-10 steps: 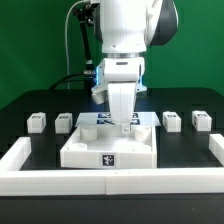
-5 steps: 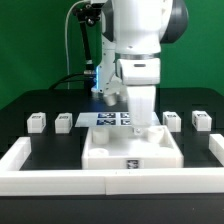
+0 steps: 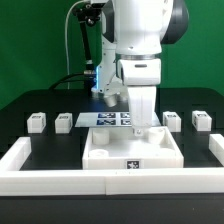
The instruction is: Assemble square table
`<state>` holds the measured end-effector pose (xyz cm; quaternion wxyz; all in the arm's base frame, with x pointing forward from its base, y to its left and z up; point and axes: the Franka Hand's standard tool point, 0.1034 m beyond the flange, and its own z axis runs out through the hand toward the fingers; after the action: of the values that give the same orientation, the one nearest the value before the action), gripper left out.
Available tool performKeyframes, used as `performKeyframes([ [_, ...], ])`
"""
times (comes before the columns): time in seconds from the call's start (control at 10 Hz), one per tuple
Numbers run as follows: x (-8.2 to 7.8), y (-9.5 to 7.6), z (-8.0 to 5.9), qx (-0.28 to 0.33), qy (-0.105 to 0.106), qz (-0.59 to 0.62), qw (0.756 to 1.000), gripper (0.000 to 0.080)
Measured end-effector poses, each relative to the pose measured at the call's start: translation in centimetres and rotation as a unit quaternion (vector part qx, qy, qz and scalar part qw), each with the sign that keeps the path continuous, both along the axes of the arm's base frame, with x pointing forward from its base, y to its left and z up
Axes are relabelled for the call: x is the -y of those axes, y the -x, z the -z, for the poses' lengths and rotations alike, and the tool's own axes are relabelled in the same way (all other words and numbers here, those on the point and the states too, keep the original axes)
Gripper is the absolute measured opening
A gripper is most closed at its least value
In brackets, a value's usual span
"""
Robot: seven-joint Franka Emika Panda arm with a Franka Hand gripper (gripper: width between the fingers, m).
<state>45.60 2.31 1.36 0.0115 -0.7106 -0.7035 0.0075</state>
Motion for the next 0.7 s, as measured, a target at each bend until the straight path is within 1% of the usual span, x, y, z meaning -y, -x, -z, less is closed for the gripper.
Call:
performKeyframes([
  [0.2, -2.1, -1.4, 0.0, 0.007, -0.004, -0.004, 1.000, 0.0059],
  [0.5, -3.9, -3.2, 0.0, 0.015, -0.011, -0.002, 1.000, 0.0059],
  [0.7, -5.2, -3.4, 0.0, 0.011, -0.011, 0.004, 1.000, 0.0059],
])
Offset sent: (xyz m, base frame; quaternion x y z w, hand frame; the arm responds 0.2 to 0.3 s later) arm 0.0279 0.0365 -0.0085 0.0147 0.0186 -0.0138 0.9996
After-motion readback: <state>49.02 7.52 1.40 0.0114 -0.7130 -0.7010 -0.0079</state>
